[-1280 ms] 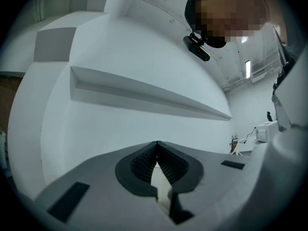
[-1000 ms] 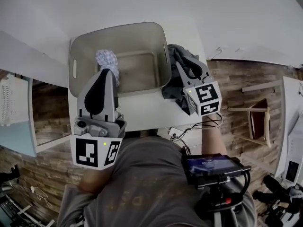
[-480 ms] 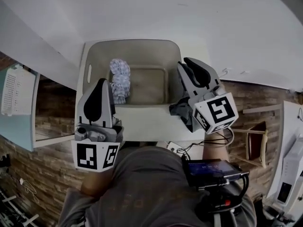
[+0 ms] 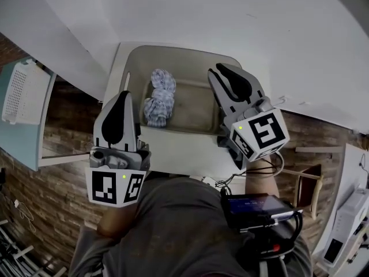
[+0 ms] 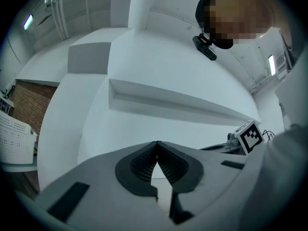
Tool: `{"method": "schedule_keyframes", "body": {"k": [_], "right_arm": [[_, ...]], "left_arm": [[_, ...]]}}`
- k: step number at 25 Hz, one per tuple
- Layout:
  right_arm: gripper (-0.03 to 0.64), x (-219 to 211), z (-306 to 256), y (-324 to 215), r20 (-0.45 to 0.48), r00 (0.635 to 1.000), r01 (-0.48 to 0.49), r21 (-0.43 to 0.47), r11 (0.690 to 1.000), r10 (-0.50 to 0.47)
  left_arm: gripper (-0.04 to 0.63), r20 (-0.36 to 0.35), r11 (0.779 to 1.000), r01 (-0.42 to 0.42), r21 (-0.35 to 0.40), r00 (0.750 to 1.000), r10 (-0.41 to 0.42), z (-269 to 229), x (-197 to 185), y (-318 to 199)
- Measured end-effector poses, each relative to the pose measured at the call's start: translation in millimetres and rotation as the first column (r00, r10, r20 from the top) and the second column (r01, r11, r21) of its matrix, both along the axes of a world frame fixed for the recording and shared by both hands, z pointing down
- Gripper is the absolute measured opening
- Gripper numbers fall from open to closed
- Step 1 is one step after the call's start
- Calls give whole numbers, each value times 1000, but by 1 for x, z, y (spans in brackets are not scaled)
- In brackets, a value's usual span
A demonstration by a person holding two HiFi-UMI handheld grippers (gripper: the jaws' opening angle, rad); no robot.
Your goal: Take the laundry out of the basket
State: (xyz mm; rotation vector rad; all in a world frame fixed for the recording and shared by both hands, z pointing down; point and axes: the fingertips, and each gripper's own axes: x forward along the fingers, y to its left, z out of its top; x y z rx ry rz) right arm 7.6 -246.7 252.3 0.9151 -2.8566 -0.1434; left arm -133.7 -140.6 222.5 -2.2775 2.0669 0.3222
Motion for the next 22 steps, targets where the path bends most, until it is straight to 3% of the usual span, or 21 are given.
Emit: {"method": "schedule_keyframes", "body": {"k": [8, 12, 22], "right_arm": [[81, -63, 1, -17, -48, 996, 75, -4, 997, -75], [83, -89, 22, -28, -55, 994, 90, -64, 994, -93], [92, -128, 108, -50, -175, 976, 89, -228, 970, -130]], "left_arm": [[8, -7, 1000, 27, 1, 1000, -27, -1, -41, -16], [8, -31, 1000, 31, 0, 999, -31, 4, -62, -24], [8, -76, 997, 76, -28, 994, -78, 28, -118, -56]]}}
